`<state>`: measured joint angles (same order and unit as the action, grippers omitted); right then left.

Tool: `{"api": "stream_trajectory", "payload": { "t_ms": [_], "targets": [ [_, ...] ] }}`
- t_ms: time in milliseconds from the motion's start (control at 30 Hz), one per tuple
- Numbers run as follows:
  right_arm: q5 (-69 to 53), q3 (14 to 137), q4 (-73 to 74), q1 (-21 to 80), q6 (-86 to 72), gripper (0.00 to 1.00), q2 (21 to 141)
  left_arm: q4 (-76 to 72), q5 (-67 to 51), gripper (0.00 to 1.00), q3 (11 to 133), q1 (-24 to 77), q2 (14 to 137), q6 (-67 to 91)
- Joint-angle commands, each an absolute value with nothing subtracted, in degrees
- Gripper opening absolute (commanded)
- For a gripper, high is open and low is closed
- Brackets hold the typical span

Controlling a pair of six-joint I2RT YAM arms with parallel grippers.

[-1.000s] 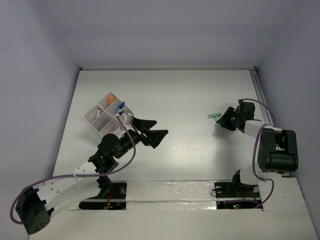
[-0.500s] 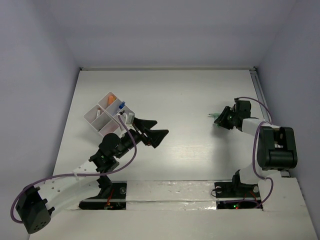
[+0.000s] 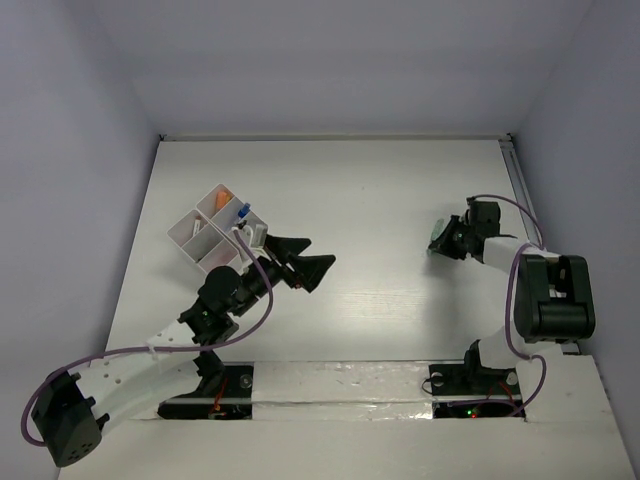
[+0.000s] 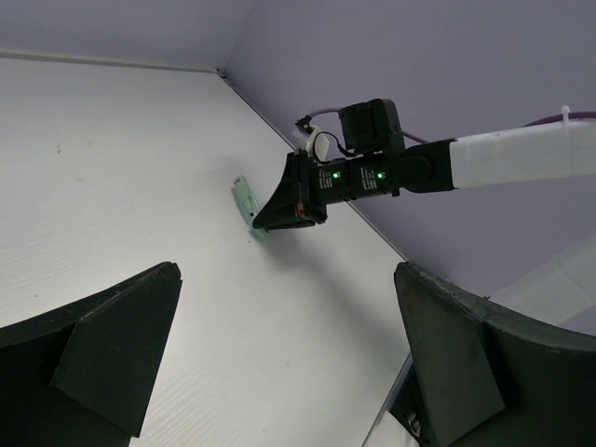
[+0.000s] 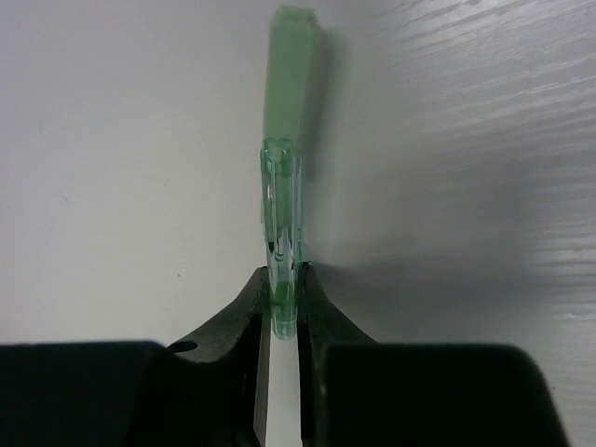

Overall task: Sort the stationery into containers
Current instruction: Pick up the pen from the center of the board, then place the pen at the center of the board.

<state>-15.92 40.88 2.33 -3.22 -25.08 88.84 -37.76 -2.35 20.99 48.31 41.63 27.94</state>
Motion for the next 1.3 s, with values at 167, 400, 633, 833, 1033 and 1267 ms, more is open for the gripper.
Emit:
{"api": "stream_trajectory", "payload": {
  "t_ms": [167, 400, 633, 833, 1033, 1267],
  "targets": [
    [-25.8, 47.4, 12.2, 5.2, -19.9, 0.00, 79.5, -38.9, -0.5, 0.99, 25.0, 48.5, 48.6, 28.5],
    [-33.3, 52.3, 21.2, 15.3, -15.6, 0.00, 74.3, -39.3, -3.8, 0.99, 27.5, 42.6, 52.5, 32.1],
    [-40.1, 50.9, 22.2, 22.4, -15.3, 0.00, 71.3, -45.9, -14.9, 0.99, 25.7, 32.9, 58.2, 39.9],
    [-50.8, 50.2, 18.8, 24.8, -16.0, 0.00, 69.3, -59.3, -24.5, 0.99, 22.7, 27.6, 64.8, 47.4],
    [-59.7, 49.5, 12.5, 27.2, -18.5, 0.00, 67.1, -74.5, -32.1, 0.99, 22.5, 26.3, 72.9, 55.4],
    [-67.1, 47.3, -9.8, 28.5, -32.1, 0.00, 63.7, -94.4, -34.7, 0.72, 19.4, 25.8, 80.1, 68.4]
  ]
}}
